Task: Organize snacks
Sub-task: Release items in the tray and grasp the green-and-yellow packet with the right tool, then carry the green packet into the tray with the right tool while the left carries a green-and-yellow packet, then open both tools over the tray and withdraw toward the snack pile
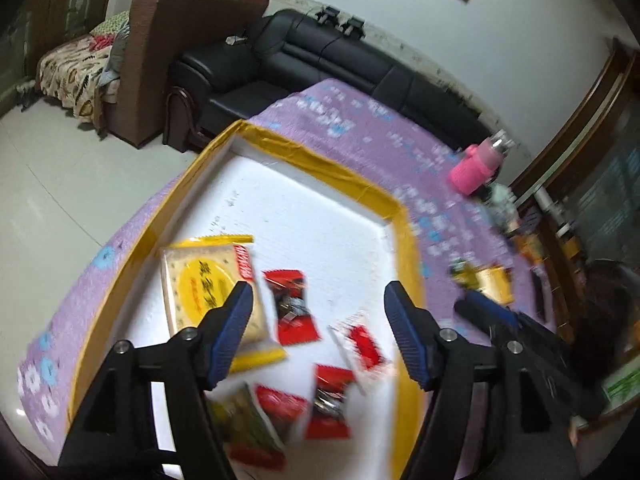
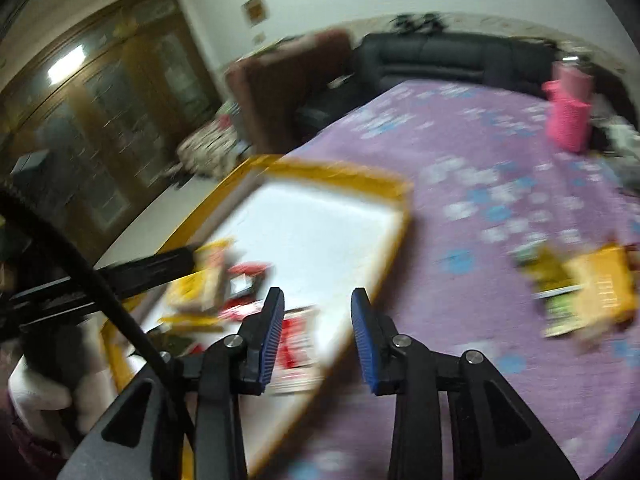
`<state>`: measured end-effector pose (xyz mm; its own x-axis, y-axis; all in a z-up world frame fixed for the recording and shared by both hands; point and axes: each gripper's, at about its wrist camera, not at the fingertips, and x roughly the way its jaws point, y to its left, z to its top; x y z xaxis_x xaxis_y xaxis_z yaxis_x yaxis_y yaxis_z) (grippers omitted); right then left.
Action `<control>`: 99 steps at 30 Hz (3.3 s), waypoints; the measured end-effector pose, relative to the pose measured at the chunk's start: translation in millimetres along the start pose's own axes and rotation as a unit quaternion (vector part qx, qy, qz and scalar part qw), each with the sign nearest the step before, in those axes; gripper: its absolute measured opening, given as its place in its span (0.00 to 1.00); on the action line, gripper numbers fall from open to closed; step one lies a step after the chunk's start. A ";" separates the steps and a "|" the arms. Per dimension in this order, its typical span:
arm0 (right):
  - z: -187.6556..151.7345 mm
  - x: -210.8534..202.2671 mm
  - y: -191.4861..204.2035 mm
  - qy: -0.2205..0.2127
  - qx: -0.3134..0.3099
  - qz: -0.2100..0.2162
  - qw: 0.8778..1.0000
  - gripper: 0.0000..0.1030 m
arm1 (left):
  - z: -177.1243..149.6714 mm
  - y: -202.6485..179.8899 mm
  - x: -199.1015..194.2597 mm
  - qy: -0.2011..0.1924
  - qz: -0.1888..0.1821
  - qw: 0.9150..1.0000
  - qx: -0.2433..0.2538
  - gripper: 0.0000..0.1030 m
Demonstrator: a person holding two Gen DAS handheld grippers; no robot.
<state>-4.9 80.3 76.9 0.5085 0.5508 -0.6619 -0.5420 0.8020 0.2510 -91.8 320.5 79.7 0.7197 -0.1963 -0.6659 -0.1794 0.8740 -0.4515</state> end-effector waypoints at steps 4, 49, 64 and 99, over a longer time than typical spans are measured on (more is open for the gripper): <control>16.8 -7.6 -61.1 -0.007 0.023 -0.088 0.996 0.38 | -13.8 -15.9 -26.1 -0.025 -0.037 0.999 0.001 0.78; -109.0 -63.1 -105.3 0.082 0.018 -0.066 0.994 0.16 | -83.0 -174.4 116.5 0.134 0.012 0.977 0.166 0.83; -115.3 -84.6 -113.4 0.053 0.031 -0.059 0.996 0.16 | -96.8 -181.6 106.3 0.100 0.018 0.969 0.227 0.39; -55.9 26.9 83.2 0.105 -0.088 0.028 0.990 0.19 | -53.6 29.1 -21.2 -0.015 0.024 1.000 -0.005 0.45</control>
<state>-73.7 148.9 40.5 0.3336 0.5185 -0.7873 -0.6831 0.7085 0.1771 -148.2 326.3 48.8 0.7306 -0.1411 -0.6681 -0.2197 0.8778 -0.4256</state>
